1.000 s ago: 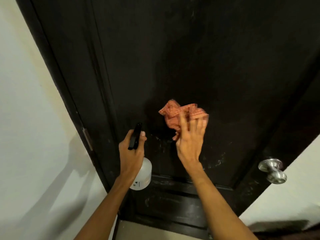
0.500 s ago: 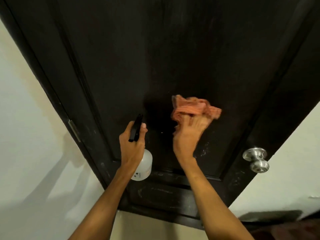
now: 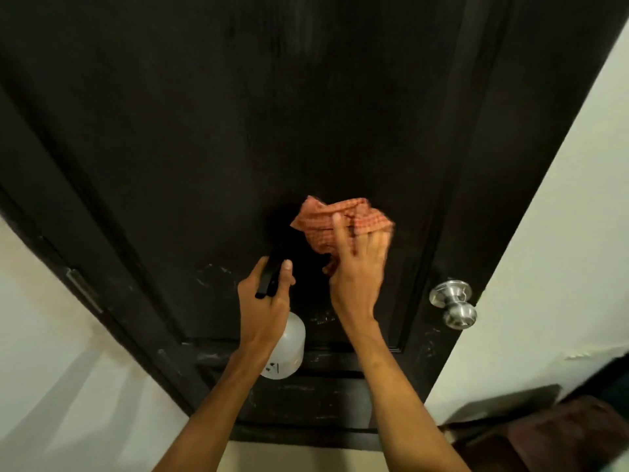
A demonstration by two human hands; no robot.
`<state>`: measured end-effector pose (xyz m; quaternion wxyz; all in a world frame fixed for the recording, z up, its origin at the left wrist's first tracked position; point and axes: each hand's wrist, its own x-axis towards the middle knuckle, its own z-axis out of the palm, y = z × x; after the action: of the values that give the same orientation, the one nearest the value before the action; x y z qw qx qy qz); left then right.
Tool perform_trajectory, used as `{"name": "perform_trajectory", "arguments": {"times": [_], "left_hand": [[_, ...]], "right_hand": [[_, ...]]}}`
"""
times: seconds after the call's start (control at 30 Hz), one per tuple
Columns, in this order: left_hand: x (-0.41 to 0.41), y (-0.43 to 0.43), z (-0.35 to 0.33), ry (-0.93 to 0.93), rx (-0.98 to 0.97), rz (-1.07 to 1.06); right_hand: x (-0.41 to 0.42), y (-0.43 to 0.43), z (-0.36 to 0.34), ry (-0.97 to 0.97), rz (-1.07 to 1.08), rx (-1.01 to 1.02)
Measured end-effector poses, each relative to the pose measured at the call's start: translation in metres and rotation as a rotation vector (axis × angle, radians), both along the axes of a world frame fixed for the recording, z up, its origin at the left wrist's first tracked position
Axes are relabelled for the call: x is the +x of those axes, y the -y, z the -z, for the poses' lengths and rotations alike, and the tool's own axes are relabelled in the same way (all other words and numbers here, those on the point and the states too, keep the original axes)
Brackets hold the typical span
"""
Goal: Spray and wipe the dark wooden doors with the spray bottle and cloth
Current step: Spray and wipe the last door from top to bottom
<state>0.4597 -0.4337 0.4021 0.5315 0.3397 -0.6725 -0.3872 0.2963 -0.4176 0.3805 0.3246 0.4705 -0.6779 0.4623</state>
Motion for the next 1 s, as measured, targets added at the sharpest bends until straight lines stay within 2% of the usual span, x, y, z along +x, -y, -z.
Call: {"name": "perform_trajectory", "arguments": {"times": [0.13,0.2,0.27,0.33,0.37,0.47,0.5,0.63,0.77,0.83,0.93,1.0], "left_hand": [[-0.023,-0.018,0.003,0.018,-0.064,0.104],[-0.035,-0.027,0.005,0.026,-0.106,0.141],[-0.042,-0.034,0.006,0.017,-0.099,0.166],[-0.048,-0.038,0.007,0.013,-0.098,0.183],[-0.051,-0.039,0.007,0.013,-0.104,0.185],[-0.060,-0.044,0.006,0.021,-0.113,0.220],[-0.063,-0.046,0.007,0.034,-0.104,0.238],[-0.073,-0.050,0.007,0.032,-0.080,0.276],[-0.080,-0.053,-0.002,-0.007,-0.075,0.291],[-0.080,-0.056,-0.005,-0.021,-0.092,0.286],[-0.074,-0.055,-0.008,-0.052,-0.105,0.249],[-0.064,-0.053,-0.008,-0.077,-0.081,0.207]], "right_hand": [[-0.035,-0.021,-0.004,0.355,0.150,-0.259],[-0.027,-0.015,-0.005,0.283,0.075,-0.223],[-0.021,-0.016,0.005,0.051,-0.003,-0.066],[-0.043,-0.028,0.011,-0.058,0.046,-0.001],[-0.058,-0.034,0.012,0.020,0.098,-0.042],[-0.081,-0.041,0.010,0.465,0.262,-0.264],[-0.077,-0.038,0.016,0.469,0.270,-0.248],[-0.067,-0.041,0.041,0.310,0.169,-0.048],[-0.087,-0.039,-0.056,0.111,0.071,-0.151],[-0.083,-0.033,-0.073,0.014,0.018,-0.127],[-0.058,-0.028,-0.018,-0.043,-0.015,0.011],[-0.043,-0.027,0.012,-0.150,-0.019,0.177]]}}
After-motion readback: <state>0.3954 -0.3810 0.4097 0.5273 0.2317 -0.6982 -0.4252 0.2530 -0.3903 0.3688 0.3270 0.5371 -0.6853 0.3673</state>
